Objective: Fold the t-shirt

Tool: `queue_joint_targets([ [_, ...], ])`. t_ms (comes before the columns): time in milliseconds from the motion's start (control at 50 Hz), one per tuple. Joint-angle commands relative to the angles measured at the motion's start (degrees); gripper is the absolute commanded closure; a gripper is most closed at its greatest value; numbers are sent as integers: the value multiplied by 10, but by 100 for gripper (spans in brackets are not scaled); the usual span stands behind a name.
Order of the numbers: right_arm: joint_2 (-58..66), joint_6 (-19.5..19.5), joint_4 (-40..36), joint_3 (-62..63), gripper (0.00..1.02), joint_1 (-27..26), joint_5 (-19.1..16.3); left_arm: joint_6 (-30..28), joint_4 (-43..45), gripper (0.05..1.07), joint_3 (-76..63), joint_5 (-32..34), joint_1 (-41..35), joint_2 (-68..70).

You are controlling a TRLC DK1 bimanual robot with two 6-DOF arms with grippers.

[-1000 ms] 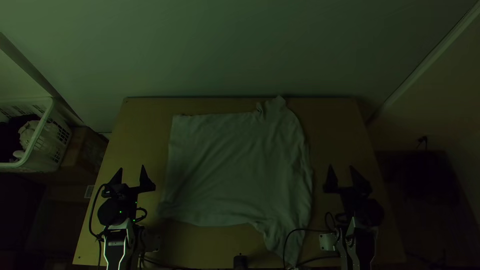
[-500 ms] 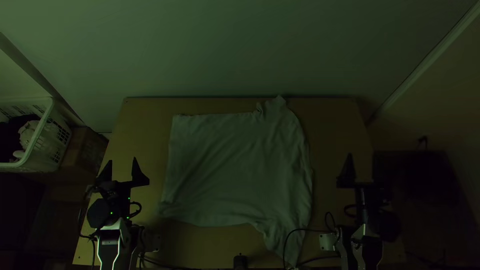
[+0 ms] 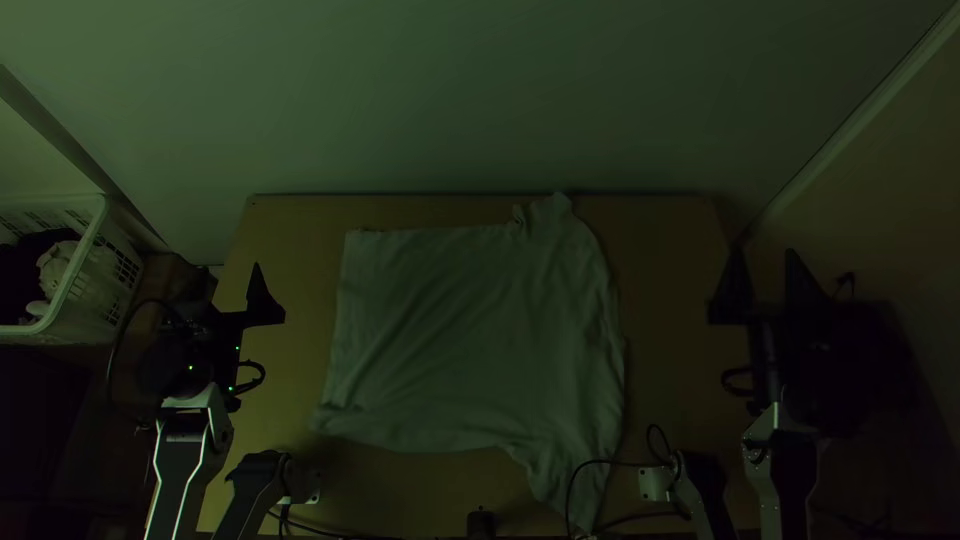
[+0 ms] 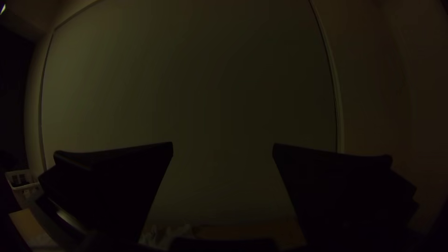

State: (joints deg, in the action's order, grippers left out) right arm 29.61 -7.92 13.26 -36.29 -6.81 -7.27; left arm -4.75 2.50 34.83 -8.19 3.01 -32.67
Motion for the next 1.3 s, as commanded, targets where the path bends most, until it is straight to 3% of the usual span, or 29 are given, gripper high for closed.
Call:
queue_joint_targets([
  [0, 55, -9, 4, -56, 4, 5, 3, 0, -7, 10, 62, 3, -8, -57],
  [260, 194, -8, -3, -175, 4, 40, 5, 5, -72, 10, 206, 3, -17, -203],
  [440, 288, -8, -39, -254, 4, 79, 28, 21, -94, 10, 277, 3, -30, -283],
  [620, 389, -24, -155, -358, 4, 105, 40, 45, -113, 10, 336, 3, -34, -358],
  [820, 478, -43, -212, -429, 4, 123, 40, 101, -200, 10, 415, 37, -19, -458],
  [940, 548, -58, -285, -492, 4, 129, 39, 103, -229, 10, 449, 39, -19, -514],
  [1080, 621, -72, -336, -539, 4, 130, 15, 112, -230, 10, 476, 59, -14, -569],
  [1280, 733, -110, -438, -631, 4, 139, -16, 130, -304, 11, 590, 63, -13, -672],
])
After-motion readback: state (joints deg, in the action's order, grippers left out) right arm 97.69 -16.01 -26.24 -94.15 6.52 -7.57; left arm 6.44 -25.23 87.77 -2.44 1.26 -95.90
